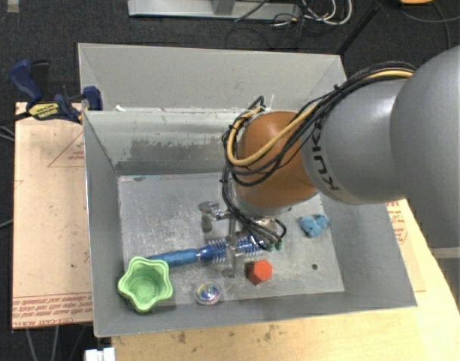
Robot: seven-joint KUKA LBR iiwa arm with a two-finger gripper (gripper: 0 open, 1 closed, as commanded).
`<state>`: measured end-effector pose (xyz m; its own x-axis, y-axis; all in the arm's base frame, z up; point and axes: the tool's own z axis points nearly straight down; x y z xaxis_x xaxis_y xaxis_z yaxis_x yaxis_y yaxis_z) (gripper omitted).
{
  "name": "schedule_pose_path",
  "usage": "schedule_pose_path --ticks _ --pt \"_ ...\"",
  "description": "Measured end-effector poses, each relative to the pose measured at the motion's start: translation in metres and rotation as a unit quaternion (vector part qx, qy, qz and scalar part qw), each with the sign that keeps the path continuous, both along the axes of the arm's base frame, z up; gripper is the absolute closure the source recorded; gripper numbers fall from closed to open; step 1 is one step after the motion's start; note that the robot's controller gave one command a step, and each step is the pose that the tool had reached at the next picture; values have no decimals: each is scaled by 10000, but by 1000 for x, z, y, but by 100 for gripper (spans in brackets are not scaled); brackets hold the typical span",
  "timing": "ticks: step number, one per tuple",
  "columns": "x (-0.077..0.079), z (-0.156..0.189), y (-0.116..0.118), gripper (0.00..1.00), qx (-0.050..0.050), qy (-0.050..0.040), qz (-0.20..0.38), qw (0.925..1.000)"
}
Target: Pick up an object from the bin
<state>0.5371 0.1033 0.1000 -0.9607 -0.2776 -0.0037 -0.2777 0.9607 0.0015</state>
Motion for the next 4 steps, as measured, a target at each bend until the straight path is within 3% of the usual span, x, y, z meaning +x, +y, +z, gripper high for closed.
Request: schedule_pose_path --ticks 1,2,3,4 --pt "-9 -31 -7 0 -9 23 431 9991" --pt "-9 -31 -6 0 0 24 419 9991" --pt "-9 -32 -7 100 -2 24 418 9991" --pt "-8 8 -6 100 -5 -8 408 9992"
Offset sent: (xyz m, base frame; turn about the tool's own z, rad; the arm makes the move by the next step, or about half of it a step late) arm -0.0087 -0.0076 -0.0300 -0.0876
